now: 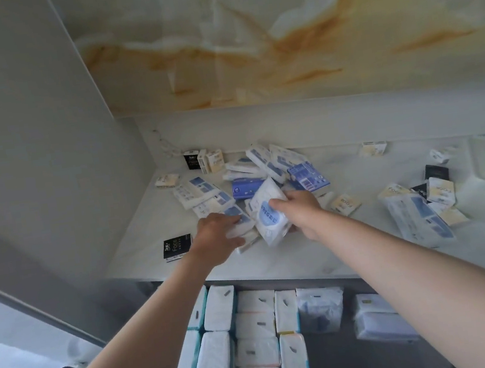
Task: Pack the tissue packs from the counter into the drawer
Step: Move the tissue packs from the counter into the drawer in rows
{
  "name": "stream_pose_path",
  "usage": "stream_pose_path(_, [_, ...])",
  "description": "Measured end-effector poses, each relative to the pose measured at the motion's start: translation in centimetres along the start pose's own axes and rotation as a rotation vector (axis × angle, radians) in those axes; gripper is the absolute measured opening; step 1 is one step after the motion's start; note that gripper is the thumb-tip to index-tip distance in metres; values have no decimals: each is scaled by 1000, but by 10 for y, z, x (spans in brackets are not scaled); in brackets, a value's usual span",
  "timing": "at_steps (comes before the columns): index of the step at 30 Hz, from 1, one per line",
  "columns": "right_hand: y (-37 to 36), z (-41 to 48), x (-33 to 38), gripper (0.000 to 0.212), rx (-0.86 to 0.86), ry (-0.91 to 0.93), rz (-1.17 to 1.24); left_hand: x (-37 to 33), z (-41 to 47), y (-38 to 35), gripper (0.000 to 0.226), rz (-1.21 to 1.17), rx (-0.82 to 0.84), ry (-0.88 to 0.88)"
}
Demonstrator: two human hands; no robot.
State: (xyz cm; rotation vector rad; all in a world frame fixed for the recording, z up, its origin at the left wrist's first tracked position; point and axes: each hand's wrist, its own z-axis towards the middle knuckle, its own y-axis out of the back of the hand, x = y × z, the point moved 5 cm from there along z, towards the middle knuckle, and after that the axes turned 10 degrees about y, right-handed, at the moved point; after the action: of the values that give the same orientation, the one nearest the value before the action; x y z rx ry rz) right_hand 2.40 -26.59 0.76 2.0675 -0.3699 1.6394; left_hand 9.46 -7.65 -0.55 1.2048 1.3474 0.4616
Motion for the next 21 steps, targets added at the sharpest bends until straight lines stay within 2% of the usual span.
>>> stream_pose_path(2, [-1,-1,-4,24,30,-38,87,5,-1,4,50,-135,41,19])
stream_pose_path(4, [3,-3,0,25,42,-23,158,5,-5,12,37,-268,24,37])
stream_pose_path(8, [10,-8,17,22,124,63,218,-4,-10,47,31,-334,-270,82])
stream_pose_path(10, [12,-12,25,15,195,98,256,-9,-13,61,28,-481,-361,101])
stream_pose_path(13, [18,-19,34,14,252,131,303,-19,-17,71,25,-649,-353,121])
stream_pose_path(19, [32,-46,36,27,337,118,359,-25,-36,66,29,-808,-209,260])
stream_pose_path(21, [34,-59,32,23,370,96,322,-30,-45,59,26,-866,-121,281])
